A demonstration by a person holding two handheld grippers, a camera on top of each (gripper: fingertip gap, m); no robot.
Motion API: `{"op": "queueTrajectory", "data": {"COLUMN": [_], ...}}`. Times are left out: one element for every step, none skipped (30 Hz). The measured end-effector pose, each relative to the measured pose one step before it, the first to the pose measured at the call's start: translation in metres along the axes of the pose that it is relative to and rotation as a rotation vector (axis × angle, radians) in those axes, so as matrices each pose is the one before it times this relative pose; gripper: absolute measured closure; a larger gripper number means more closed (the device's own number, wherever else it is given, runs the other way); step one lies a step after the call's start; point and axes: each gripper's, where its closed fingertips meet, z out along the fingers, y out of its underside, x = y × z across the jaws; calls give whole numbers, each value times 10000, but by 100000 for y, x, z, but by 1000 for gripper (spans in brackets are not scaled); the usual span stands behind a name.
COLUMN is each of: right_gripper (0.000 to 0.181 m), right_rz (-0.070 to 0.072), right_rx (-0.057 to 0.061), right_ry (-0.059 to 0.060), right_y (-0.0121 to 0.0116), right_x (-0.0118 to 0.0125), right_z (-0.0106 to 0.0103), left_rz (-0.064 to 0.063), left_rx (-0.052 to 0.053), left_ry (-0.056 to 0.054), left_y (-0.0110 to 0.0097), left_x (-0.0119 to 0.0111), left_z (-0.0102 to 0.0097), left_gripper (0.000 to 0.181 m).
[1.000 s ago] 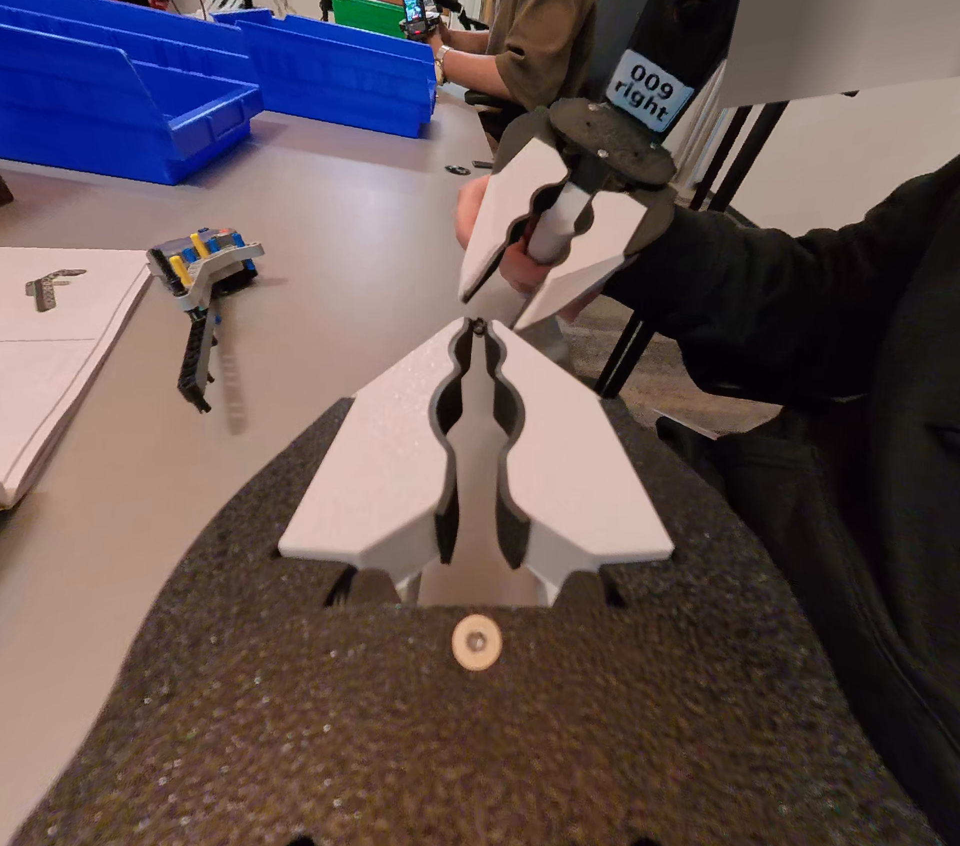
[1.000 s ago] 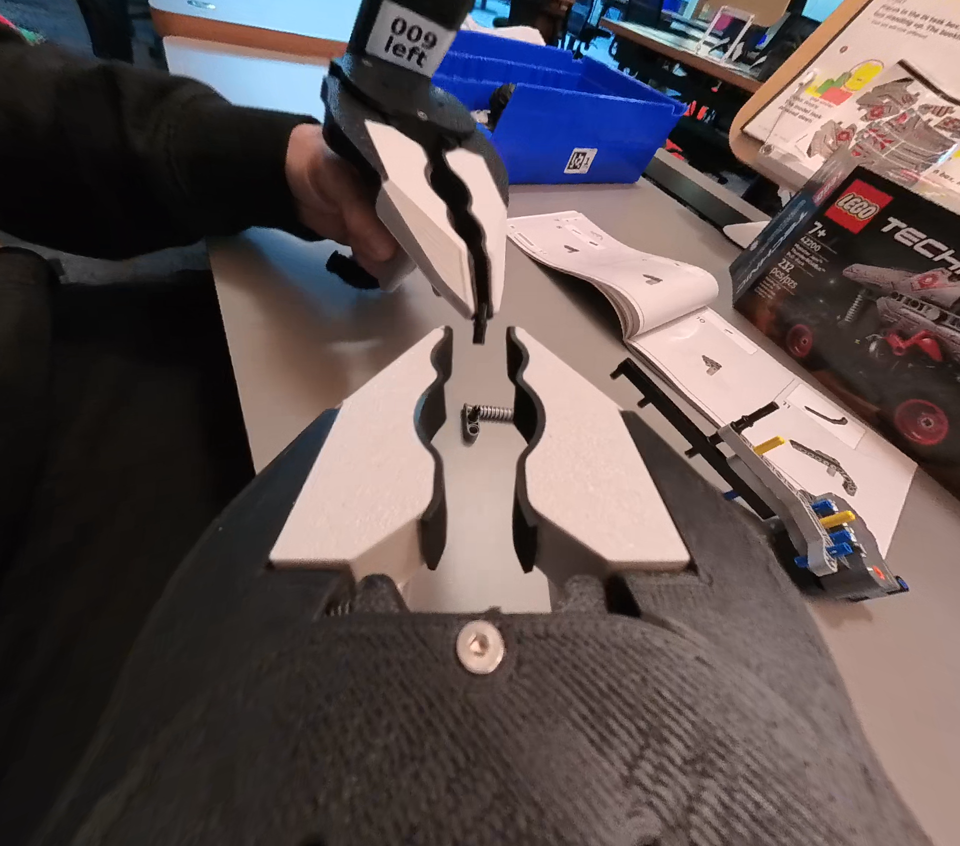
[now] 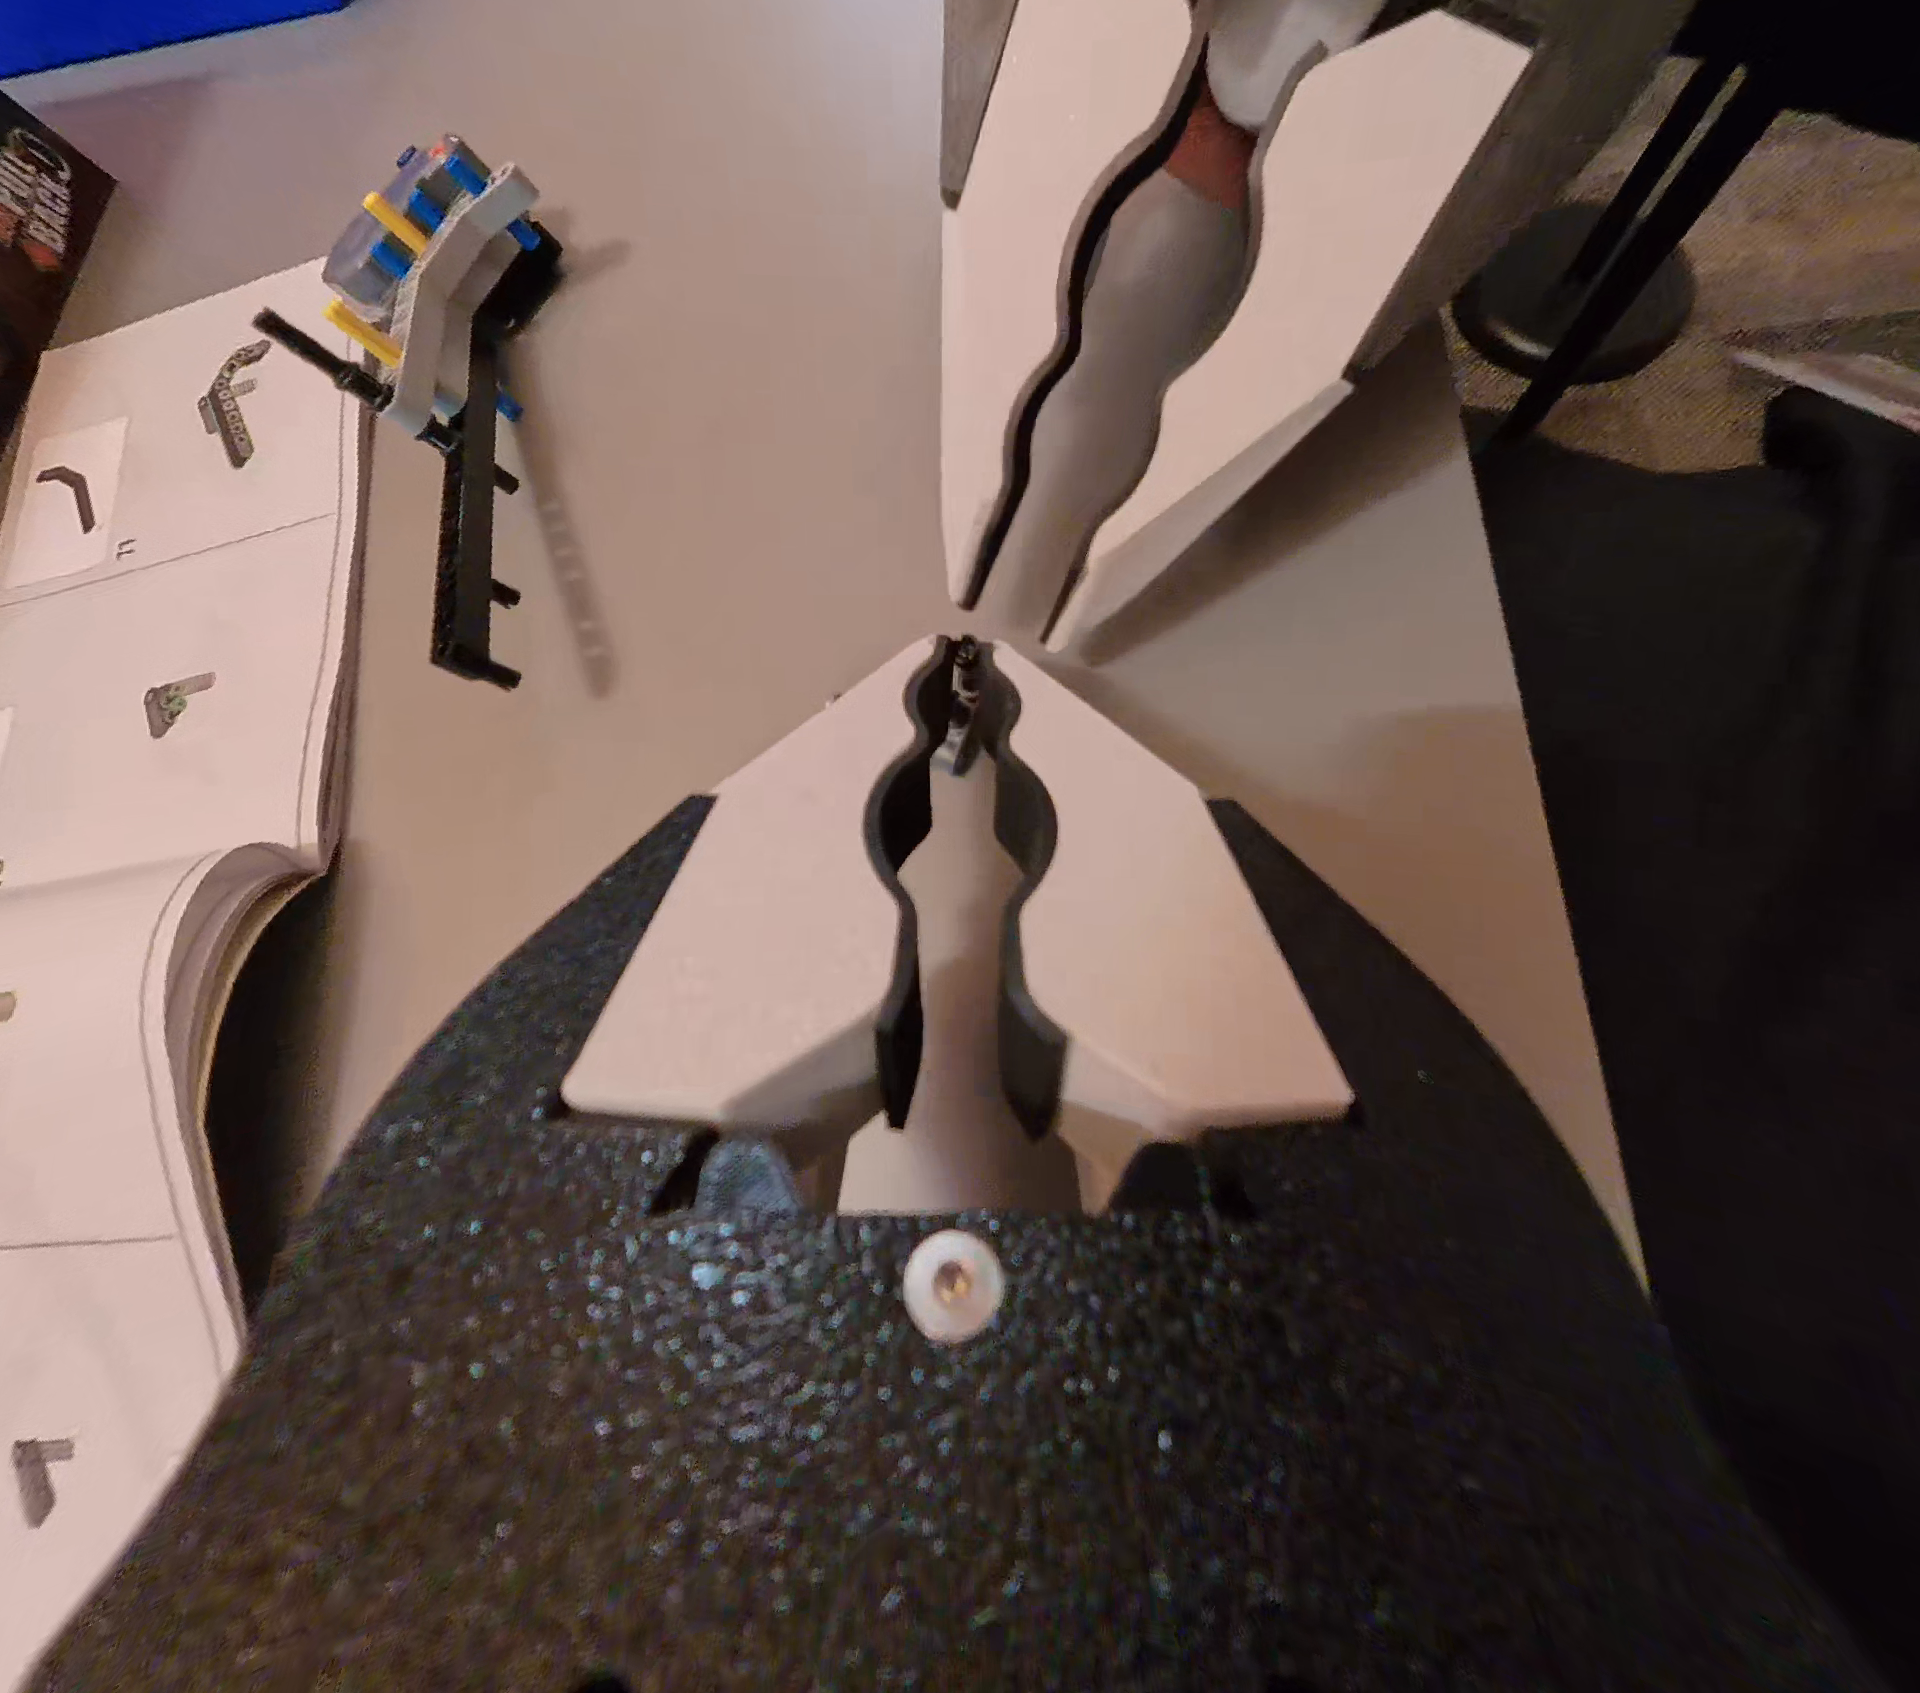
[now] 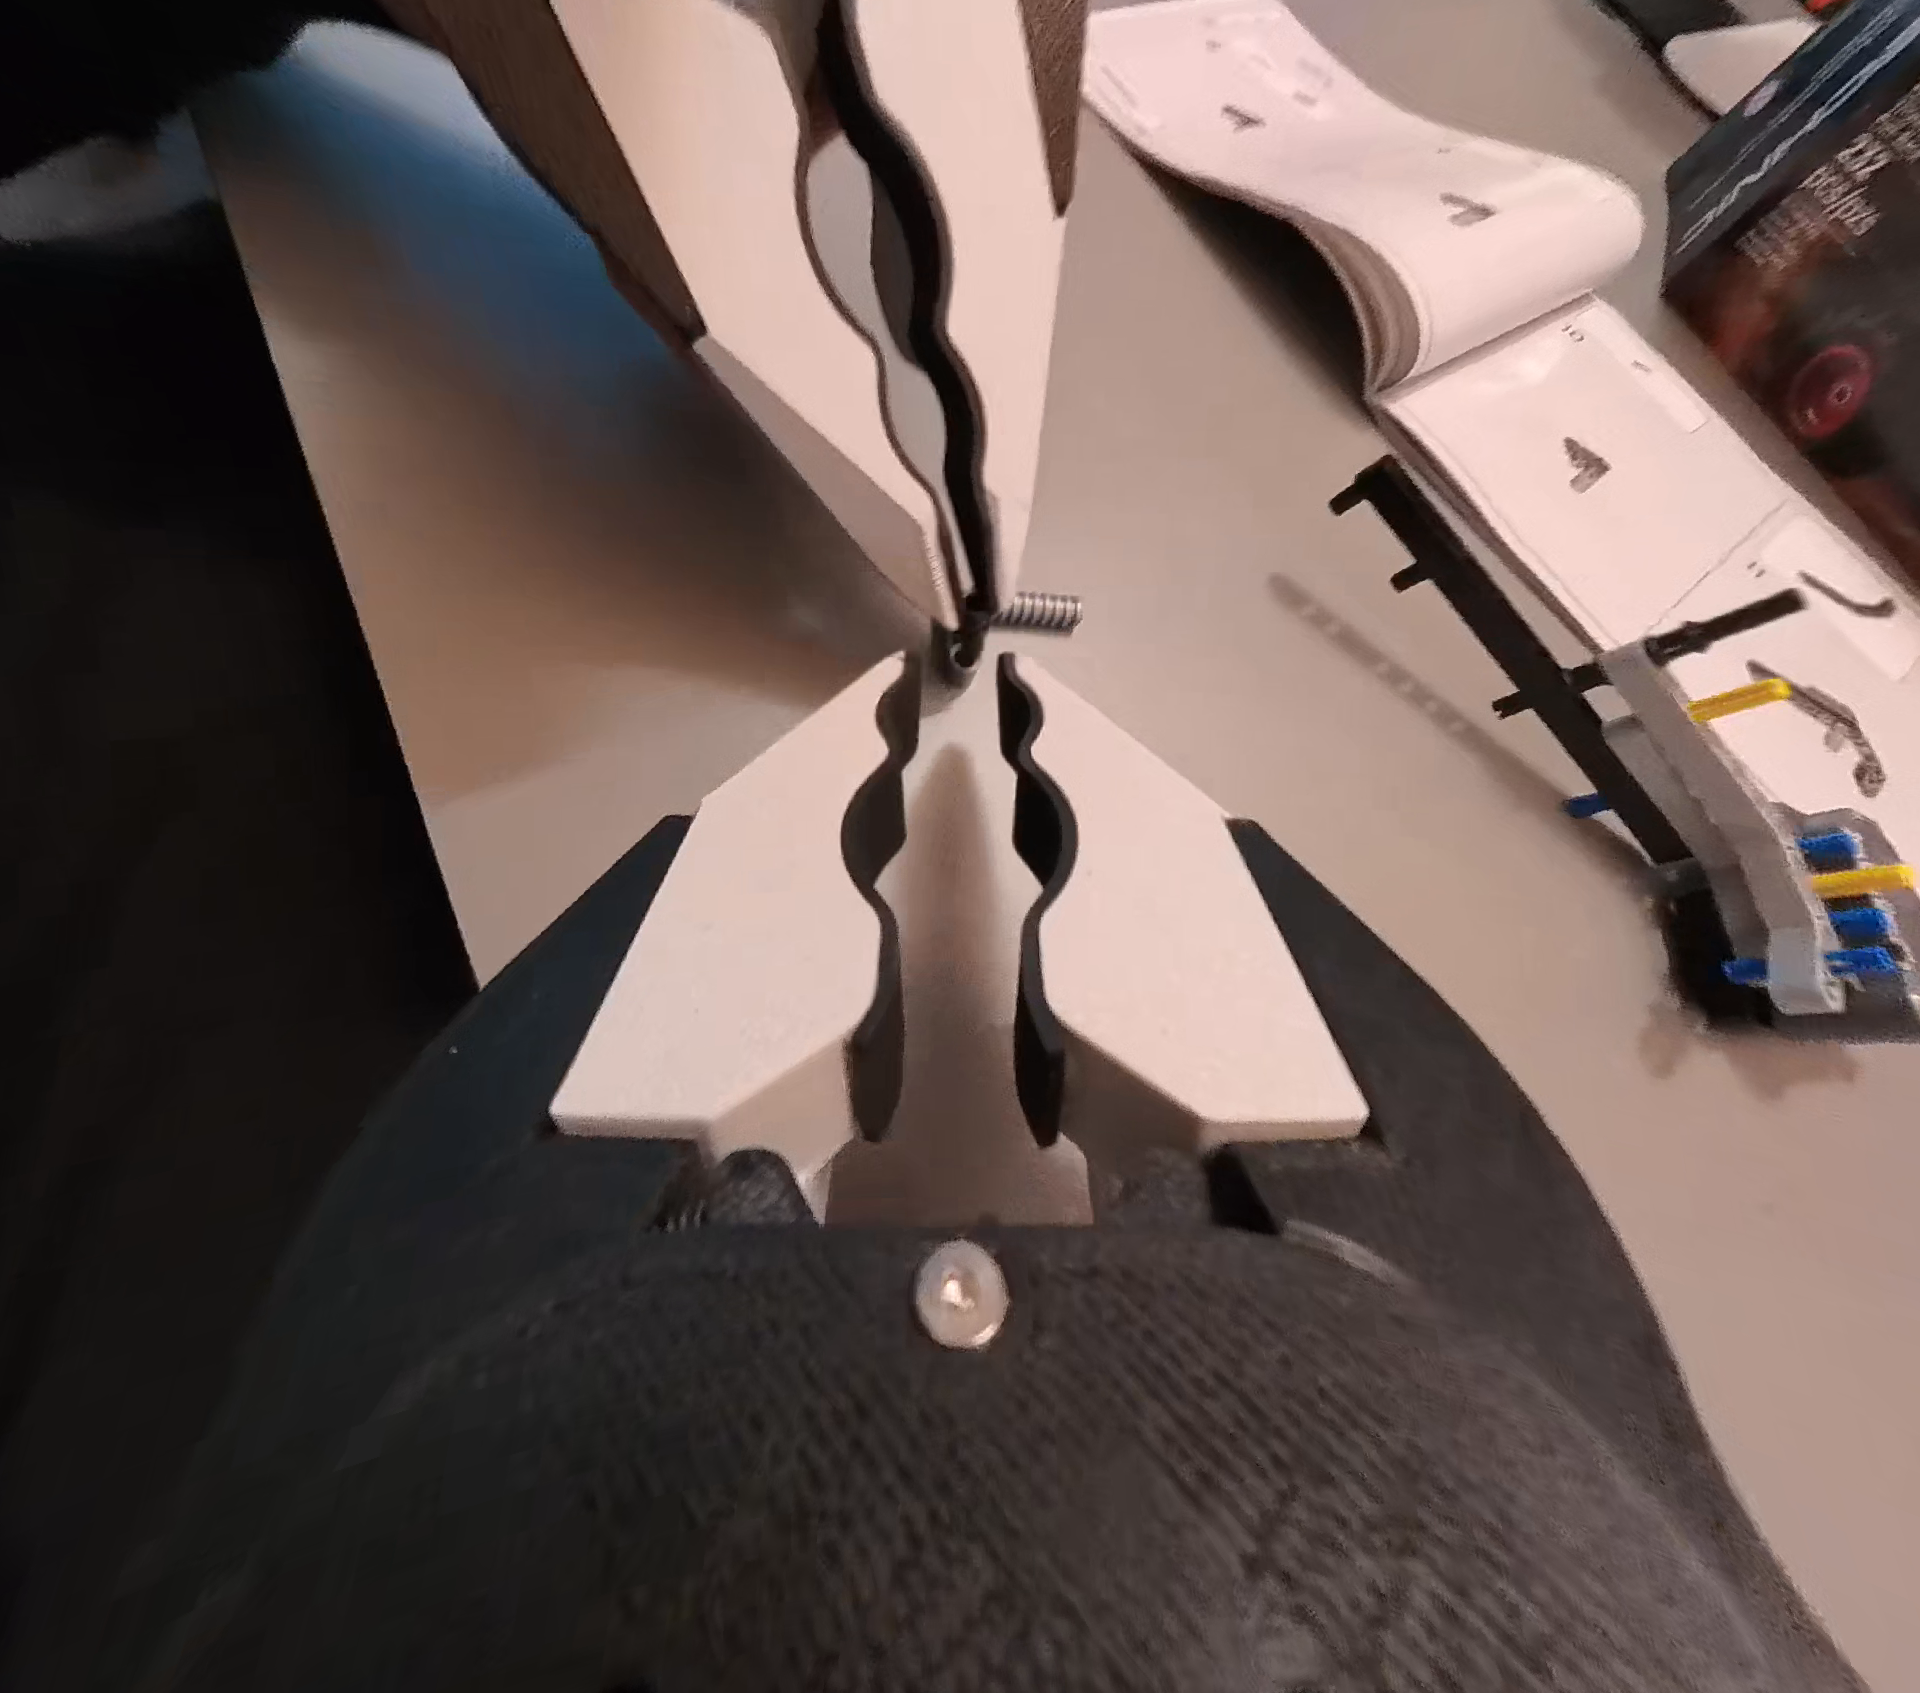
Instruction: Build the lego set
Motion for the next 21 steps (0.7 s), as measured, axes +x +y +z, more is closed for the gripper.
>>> {"op": "queueTrajectory", "data": {"right_gripper": [170,170,170,170,170,170,170,171,171,172,173,173,174,176,178,179,180,181,181,181,181], "right_rz": [-109,-61,-14,0,1,21,43,38,30,9,-15,2,2,-25,-59,-49,-12,6,38,74,54], "right_rx": [-178,-116,-85,-68,-11,21,41,44,29,11,34,45,-30,-45,-37,-14,-26,-36,-49,-58,-36], "right_ry": [-52,18,-17,-75,-55,-8,29,-4,-17,-12,28,46,-23,-54,-66,2,7,-58,-61,-7,-40], "right_y": [248,161,108,75,-4,-37,-73,-88,-59,-35,-65,-82,9,40,26,-14,6,5,14,25,-23], "right_x": [-113,32,21,-47,-15,76,148,89,60,49,82,74,-14,-55,-66,46,86,11,26,104,36], "right_z": [193,187,159,104,57,27,12,6,13,23,25,43,68,89,91,91,99,121,118,137,127], "left_rz": [105,86,46,41,89,105,49,-5,-27,-24,-6,-19,-63,-94,-67,-10,2,-32,-70,-109,-132], "left_rx": [-83,-103,-156,-200,-187,-184,-109,-62,-54,-52,-45,-37,-36,-37,-43,-30,-11,2,39,67,93], "left_ry": [-41,-19,-8,0,21,42,18,23,30,6,11,36,59,86,62,23,44,60,63,76,91], "left_y": [-8,21,71,133,137,152,59,0,8,31,10,-2,-11,-12,16,40,44,58,39,60,78], "left_x": [-6,7,-4,-13,24,65,13,-7,-10,-57,-35,1,4,14,-53,-110,-79,-72,-78,-78,-71], "left_z": [35,25,57,71,82,95,49,9,4,12,4,13,22,33,27,15,12,15,18,3,-29], "left_gripper": [179,179,179,179,179,179,179,179,179,179,179,179,179,179,179,179,179,179,179,179,179]}}
